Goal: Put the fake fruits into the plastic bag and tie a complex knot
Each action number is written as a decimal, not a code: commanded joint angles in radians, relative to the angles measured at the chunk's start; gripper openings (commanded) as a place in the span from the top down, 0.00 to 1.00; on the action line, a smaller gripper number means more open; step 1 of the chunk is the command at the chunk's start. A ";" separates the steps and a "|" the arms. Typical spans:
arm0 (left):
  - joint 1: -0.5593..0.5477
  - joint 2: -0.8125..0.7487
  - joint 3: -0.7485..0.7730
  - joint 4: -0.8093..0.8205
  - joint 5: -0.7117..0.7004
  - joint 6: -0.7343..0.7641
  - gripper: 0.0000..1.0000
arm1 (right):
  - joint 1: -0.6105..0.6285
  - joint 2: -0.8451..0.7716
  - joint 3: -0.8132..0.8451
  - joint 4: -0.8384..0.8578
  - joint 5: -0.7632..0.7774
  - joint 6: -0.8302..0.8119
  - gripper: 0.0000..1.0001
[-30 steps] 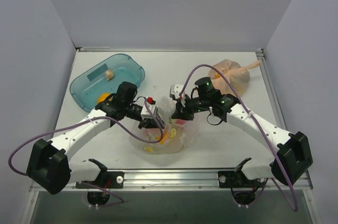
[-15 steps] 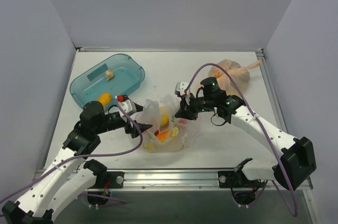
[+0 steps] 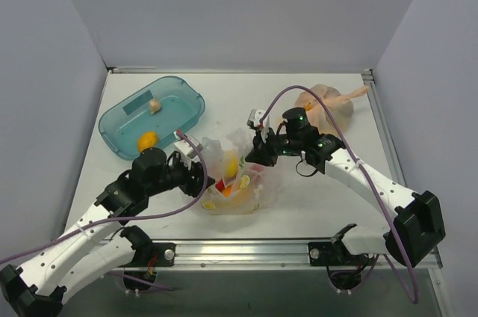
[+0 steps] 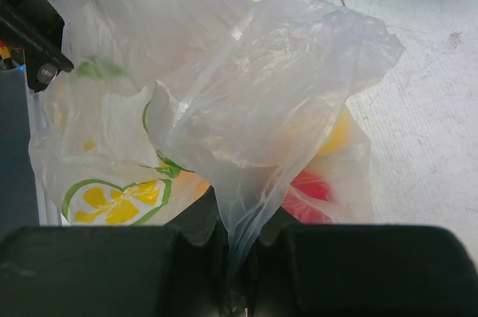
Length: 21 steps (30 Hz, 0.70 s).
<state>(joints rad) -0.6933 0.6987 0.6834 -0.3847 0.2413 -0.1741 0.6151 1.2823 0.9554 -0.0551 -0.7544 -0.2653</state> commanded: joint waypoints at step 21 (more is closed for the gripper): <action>-0.095 0.275 0.031 0.515 -0.146 -0.045 0.30 | 0.035 0.014 0.003 0.069 0.003 -0.002 1.00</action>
<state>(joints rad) -0.7849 0.9848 0.7200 -0.0254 0.0265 -0.2302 0.6495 1.3270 0.9554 -0.0078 -0.7479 -0.2462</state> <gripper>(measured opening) 0.726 0.035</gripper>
